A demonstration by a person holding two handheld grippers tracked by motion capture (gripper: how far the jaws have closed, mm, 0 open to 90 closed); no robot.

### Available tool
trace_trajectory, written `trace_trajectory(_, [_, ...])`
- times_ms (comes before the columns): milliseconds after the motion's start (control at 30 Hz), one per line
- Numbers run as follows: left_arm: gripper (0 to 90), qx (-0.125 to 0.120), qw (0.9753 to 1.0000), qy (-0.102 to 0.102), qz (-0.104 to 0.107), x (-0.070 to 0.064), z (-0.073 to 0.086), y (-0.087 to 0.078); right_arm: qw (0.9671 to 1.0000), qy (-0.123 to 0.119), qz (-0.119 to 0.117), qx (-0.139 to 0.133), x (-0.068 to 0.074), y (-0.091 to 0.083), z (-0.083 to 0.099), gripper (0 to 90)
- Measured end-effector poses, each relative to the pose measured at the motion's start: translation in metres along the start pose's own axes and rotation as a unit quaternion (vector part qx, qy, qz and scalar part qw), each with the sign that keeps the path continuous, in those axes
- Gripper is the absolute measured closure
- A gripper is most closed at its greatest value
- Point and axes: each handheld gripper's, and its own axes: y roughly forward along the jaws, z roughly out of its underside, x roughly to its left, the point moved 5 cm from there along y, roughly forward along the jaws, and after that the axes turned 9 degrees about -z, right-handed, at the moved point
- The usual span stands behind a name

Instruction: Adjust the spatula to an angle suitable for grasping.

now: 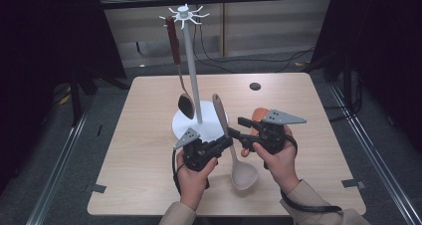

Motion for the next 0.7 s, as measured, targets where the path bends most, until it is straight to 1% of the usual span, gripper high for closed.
trace_trajectory(33, [79.1,-0.001,1.0000,0.000,-0.001,0.001,-0.001,-0.001,1.0000,0.000,0.006,0.000,-0.002,-0.001,0.001,33.7])
trace_trajectory(67, [79.1,-0.003,1.0000,-0.005,0.001,0.002,-0.003,-0.003,0.9999,0.003,0.011,0.002,-0.004,-0.001,0.002,31.7])
trace_trajectory(133, [79.1,-0.008,0.9999,-0.014,0.004,0.004,-0.006,-0.006,0.9996,0.001,0.027,0.003,-0.009,-0.003,0.004,28.3])
trace_trajectory(167, [79.0,-0.008,0.9999,-0.014,0.005,0.004,-0.007,-0.007,0.9995,0.002,0.031,0.008,-0.012,-0.004,0.006,26.7])
trace_trajectory(267, [79.1,-0.015,0.9999,-0.007,0.001,0.007,-0.012,-0.010,0.9989,0.002,0.045,0.015,-0.017,-0.005,0.010,23.2])
trace_trajectory(367, [79.1,-0.023,0.9997,-0.004,0.004,0.008,-0.016,-0.013,0.9983,-0.001,0.054,0.024,-0.022,-0.006,0.014,19.7])
trace_trajectory(433, [79.1,-0.025,0.9997,-0.003,0.006,0.009,-0.020,-0.014,0.9981,-0.002,0.055,0.027,-0.024,-0.007,0.015,18.2])
trace_trajectory(467, [79.0,-0.025,0.9997,0.002,0.003,0.010,-0.021,-0.015,0.9979,-0.003,0.058,0.031,-0.025,-0.007,0.016,17.5])
trace_trajectory(533, [79.1,-0.028,0.9996,0.006,0.004,0.009,-0.024,-0.016,0.9975,-0.002,0.062,0.034,-0.027,-0.007,0.019,15.6])
trace_trajectory(567, [79.1,-0.029,0.9995,0.008,0.008,0.009,-0.025,-0.016,0.9973,-0.004,0.064,0.038,-0.028,-0.008,0.020,15.0])
trace_trajectory(600, [79.1,-0.029,0.9995,0.008,0.006,0.009,-0.027,-0.016,0.9968,-0.006,0.067,0.042,-0.029,-0.008,0.022,13.9])
trace_trajectory(633, [79.1,-0.028,0.9995,0.010,0.010,0.009,-0.028,-0.017,0.9966,-0.009,0.068,0.046,-0.030,-0.008,0.023,12.9])
trace_trajectory(700, [79.0,-0.029,0.9993,0.020,0.012,0.009,-0.032,-0.019,0.9966,-0.007,0.064,0.051,-0.031,-0.009,0.026,11.5])
